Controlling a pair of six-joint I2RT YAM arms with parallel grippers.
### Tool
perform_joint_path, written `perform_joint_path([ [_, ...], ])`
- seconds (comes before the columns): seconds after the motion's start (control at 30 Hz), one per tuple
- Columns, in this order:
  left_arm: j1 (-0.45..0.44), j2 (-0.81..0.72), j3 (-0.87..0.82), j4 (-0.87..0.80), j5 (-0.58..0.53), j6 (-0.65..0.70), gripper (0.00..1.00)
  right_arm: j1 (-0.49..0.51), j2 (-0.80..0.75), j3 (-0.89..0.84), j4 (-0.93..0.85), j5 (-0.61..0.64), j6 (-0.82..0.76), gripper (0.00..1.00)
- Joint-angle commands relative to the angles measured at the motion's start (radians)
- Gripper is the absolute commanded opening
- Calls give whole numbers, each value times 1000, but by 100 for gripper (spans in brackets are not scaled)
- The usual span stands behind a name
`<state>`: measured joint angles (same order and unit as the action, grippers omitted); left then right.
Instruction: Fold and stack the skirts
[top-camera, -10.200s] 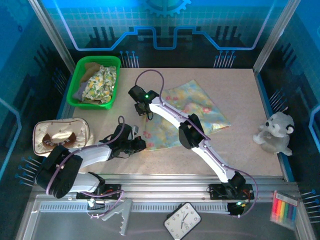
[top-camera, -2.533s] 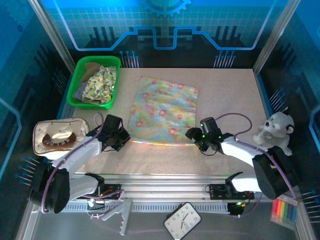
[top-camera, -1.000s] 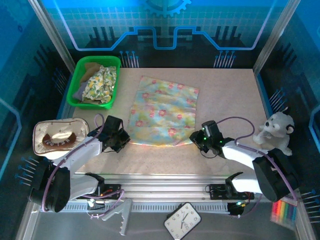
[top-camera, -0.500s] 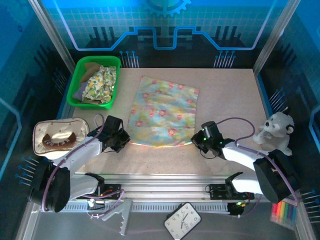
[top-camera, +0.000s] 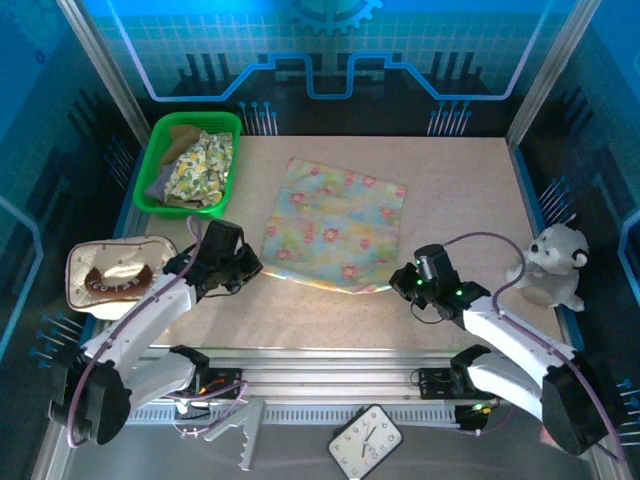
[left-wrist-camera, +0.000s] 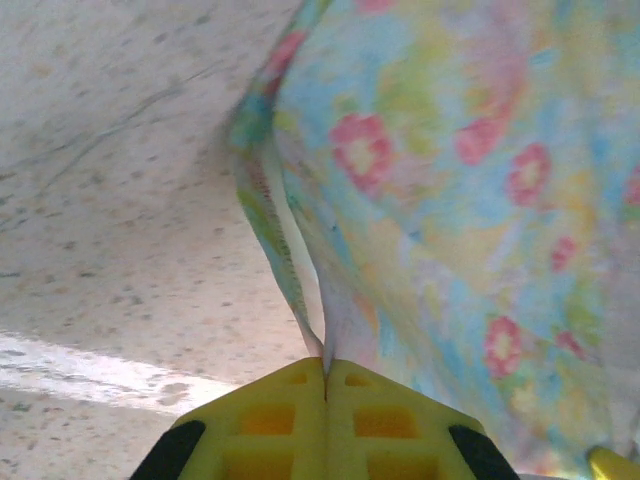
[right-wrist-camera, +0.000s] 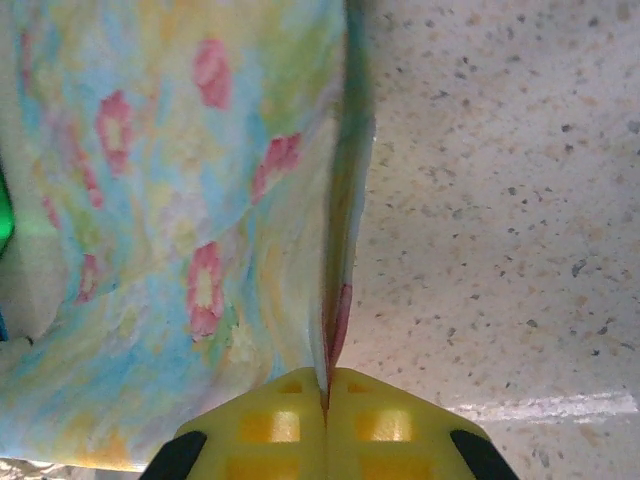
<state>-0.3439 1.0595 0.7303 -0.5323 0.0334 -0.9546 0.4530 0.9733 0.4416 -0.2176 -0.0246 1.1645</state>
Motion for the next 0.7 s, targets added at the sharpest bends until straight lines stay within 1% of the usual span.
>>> perform_joint_path([
  [0.0, -7, -30, 110, -64, -39, 69, 0, -7, -64, 68, -107, 41, -46, 0],
  [0.13, -7, 26, 263, -51, -80, 154, 0, -50, -74, 128, -64, 65, -75, 0],
  [0.23, -3, 123, 377, 19, -115, 230, 0, -88, -8, 191, 8, 91, -113, 0],
  [0.4, 12, 332, 554, 129, -144, 314, 0, -154, 171, 333, 75, 79, -188, 0],
  [0.57, 24, 526, 732, 140, -149, 383, 0, -219, 377, 513, 45, 15, -299, 0],
  [0.67, 35, 621, 819, 125, -160, 408, 0, -261, 493, 604, 31, -57, -332, 0],
])
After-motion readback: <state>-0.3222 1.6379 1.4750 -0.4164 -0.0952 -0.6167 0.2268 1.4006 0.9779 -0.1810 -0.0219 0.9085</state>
